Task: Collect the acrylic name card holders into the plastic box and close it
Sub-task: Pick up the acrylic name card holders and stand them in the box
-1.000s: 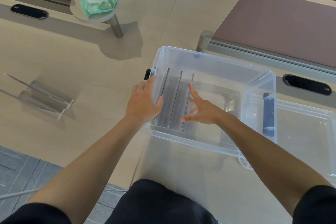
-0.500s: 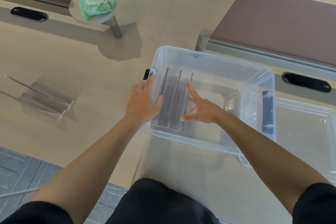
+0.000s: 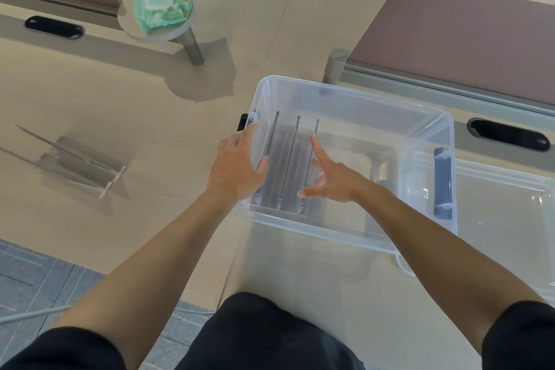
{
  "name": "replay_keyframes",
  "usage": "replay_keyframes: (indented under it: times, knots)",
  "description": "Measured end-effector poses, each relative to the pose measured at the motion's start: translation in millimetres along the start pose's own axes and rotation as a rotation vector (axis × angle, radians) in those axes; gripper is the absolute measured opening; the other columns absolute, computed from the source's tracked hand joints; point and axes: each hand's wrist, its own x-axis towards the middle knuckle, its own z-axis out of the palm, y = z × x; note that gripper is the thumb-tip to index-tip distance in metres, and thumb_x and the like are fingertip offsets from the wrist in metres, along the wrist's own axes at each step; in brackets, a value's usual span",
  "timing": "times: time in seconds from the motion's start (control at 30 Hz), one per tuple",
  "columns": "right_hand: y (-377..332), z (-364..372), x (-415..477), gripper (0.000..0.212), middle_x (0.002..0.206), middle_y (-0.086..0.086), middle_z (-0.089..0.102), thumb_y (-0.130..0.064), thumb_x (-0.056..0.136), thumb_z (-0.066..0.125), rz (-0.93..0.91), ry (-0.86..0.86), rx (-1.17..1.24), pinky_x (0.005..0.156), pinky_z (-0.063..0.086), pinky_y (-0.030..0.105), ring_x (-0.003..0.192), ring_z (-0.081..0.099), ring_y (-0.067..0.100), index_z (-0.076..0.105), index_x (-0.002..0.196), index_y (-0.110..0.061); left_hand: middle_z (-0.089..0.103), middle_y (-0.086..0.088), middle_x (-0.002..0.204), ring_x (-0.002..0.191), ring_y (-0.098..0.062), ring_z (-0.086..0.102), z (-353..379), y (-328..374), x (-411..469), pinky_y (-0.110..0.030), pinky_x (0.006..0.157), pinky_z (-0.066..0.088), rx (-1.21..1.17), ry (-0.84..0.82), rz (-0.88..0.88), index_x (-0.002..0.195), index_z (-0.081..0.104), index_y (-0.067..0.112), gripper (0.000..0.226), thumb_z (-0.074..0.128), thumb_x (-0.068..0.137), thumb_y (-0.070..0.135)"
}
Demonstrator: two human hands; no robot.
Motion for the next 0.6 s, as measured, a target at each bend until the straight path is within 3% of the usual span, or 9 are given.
replay_keyframes:
  times: [0.2, 0.33, 0.4, 0.47, 0.53, 0.6]
  knots:
    - [-3, 4, -6, 0.124, 0.162, -0.005, 0.026, -0.055, 0.074, 0.08, 0.032, 0.008, 0.025, 0.109, 0.044, 0.044, 0.113, 0.067, 0.017, -0.025, 0.139, -0.064, 0.043, -0.004, 0.144, 0.131, -0.03, 0.034, 2, -4, 2, -0.04, 0.103, 0.036, -0.019, 0.003, 0.039, 0.151, 0.022, 0.026, 0.071, 0.057, 0.09, 0.037]
    - [-8, -1, -18, 0.12, 0.16, -0.005, 0.032, -0.067, 0.063, 0.08, 0.077, 0.09, 0.048, 0.111, 0.04, 0.047, 0.114, 0.066, 0.017, -0.014, 0.137, -0.072, 0.042, -0.015, 0.14, 0.124, -0.037, 0.038, 5, -8, 3, -0.044, 0.103, 0.036, 0.103, 0.052, 0.092, 0.147, 0.03, 0.02, 0.069, 0.057, 0.087, 0.041]
    - [-18, -8, -41, 0.108, 0.155, -0.001, 0.041, -0.07, 0.067, 0.075, 0.133, 0.229, 0.052, 0.109, 0.042, 0.046, 0.108, 0.067, 0.018, 0.001, 0.146, -0.064, 0.044, -0.02, 0.136, 0.118, -0.041, 0.043, 4, -10, -1, -0.048, 0.101, 0.036, 0.264, 0.092, 0.177, 0.14, 0.039, 0.017, 0.065, 0.055, 0.084, 0.044]
    - [-25, -15, -72, 0.085, 0.145, 0.002, 0.053, -0.061, 0.081, 0.069, 0.199, 0.379, -0.007, 0.103, 0.045, 0.039, 0.109, 0.064, 0.021, 0.026, 0.152, -0.044, 0.046, -0.02, 0.134, 0.12, -0.043, 0.043, 2, -2, -7, -0.051, 0.102, 0.035, 0.297, 0.093, 0.291, 0.131, 0.048, 0.014, 0.057, 0.056, 0.082, 0.041]
    - [-26, -20, -110, 0.062, 0.132, 0.0, 0.062, -0.056, 0.088, 0.064, 0.261, 0.459, -0.073, 0.095, 0.044, 0.033, 0.111, 0.062, 0.02, 0.047, 0.143, -0.032, 0.051, -0.018, 0.13, 0.12, -0.042, 0.044, 0, 23, -17, -0.049, 0.105, 0.033, 0.246, 0.051, 0.402, 0.126, 0.053, 0.012, 0.051, 0.057, 0.082, 0.037]
    - [-26, -23, -153, 0.05, 0.122, -0.005, 0.066, -0.055, 0.09, 0.062, 0.334, 0.504, -0.113, 0.09, 0.044, 0.031, 0.109, 0.062, 0.016, 0.056, 0.133, -0.031, 0.053, -0.016, 0.129, 0.12, -0.038, 0.045, 3, 57, -29, -0.045, 0.105, 0.033, 0.16, -0.06, 0.48, 0.129, 0.053, 0.011, 0.049, 0.058, 0.086, 0.034]
